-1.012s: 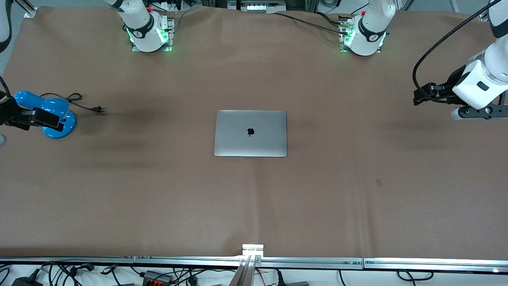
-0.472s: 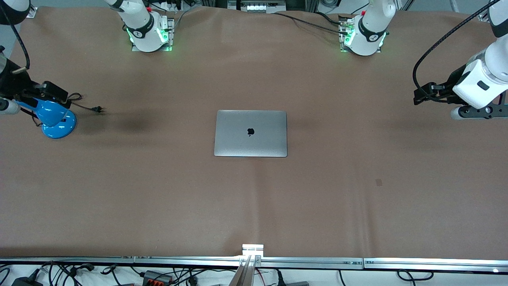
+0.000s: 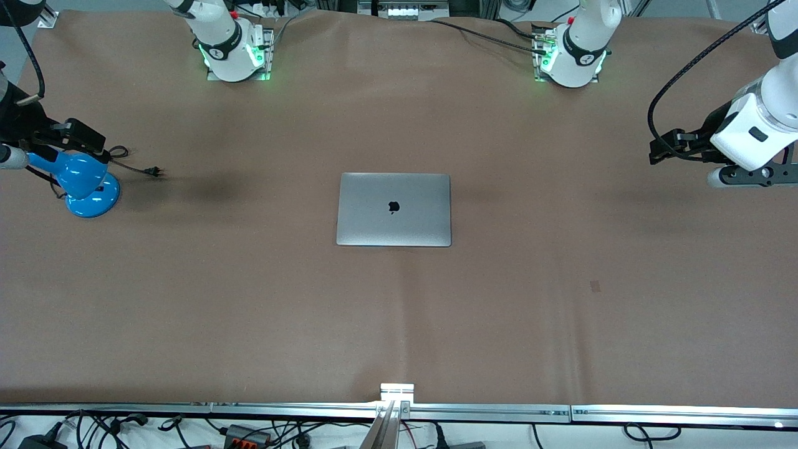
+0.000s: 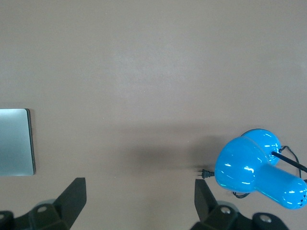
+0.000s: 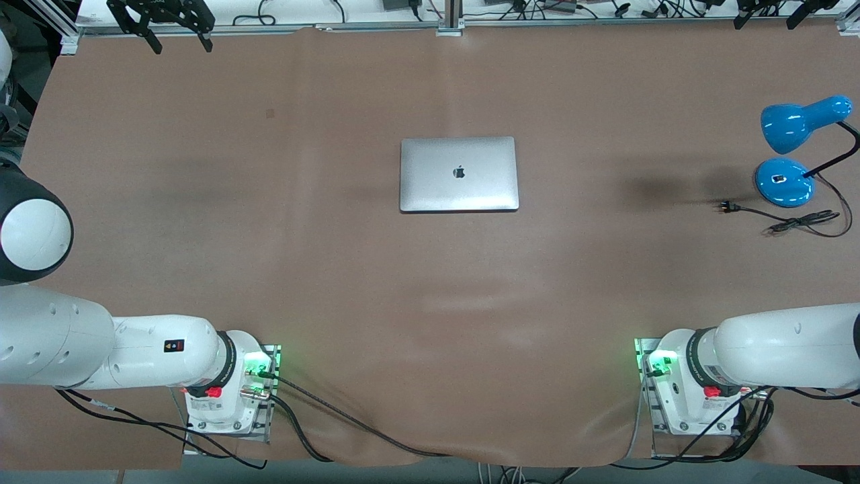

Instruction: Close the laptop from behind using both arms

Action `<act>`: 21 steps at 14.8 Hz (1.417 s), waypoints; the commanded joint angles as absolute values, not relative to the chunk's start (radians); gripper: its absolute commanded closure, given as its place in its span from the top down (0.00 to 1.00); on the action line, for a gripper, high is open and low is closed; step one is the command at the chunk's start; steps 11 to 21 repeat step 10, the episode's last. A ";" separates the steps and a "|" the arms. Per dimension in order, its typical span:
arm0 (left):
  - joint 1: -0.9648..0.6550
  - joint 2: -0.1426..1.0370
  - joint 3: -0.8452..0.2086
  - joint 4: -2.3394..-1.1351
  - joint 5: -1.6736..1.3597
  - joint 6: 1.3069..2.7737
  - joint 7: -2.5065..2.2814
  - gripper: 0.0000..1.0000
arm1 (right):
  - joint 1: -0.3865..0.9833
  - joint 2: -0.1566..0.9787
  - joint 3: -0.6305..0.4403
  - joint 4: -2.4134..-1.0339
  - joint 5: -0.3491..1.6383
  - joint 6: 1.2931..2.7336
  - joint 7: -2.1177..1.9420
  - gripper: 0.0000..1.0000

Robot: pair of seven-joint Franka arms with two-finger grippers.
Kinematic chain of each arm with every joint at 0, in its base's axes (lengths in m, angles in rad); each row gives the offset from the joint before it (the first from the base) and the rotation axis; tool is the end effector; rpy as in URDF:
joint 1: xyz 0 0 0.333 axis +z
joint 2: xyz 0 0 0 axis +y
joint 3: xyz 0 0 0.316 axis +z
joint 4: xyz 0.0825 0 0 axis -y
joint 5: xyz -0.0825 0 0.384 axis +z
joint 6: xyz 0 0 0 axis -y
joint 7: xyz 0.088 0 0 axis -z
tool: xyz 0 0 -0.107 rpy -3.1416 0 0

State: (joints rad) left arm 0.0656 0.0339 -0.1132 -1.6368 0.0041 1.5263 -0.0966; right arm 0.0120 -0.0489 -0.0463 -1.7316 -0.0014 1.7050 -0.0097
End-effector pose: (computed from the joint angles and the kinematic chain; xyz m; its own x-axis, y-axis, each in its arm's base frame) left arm 0.5545 -0.0250 0.5714 0.9885 0.0492 -0.1430 0.0476 -0.9988 -0.0141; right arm 0.5478 -0.0195 0.5867 0.9995 -0.0244 0.0223 -0.0244 -0.9997 -0.0006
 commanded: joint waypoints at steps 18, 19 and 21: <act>0.066 0.043 -0.112 -1.611 -0.005 1.505 -0.080 1.00 | 0.005 -0.071 -0.031 -1.744 -0.015 1.689 -0.021 1.00; 0.066 0.043 -0.112 -1.611 -0.005 1.505 -0.080 1.00 | 0.005 -0.071 -0.031 -1.744 -0.015 1.689 -0.021 1.00; 0.066 0.043 -0.112 -1.611 -0.005 1.505 -0.080 1.00 | 0.005 -0.071 -0.031 -1.744 -0.015 1.689 -0.021 1.00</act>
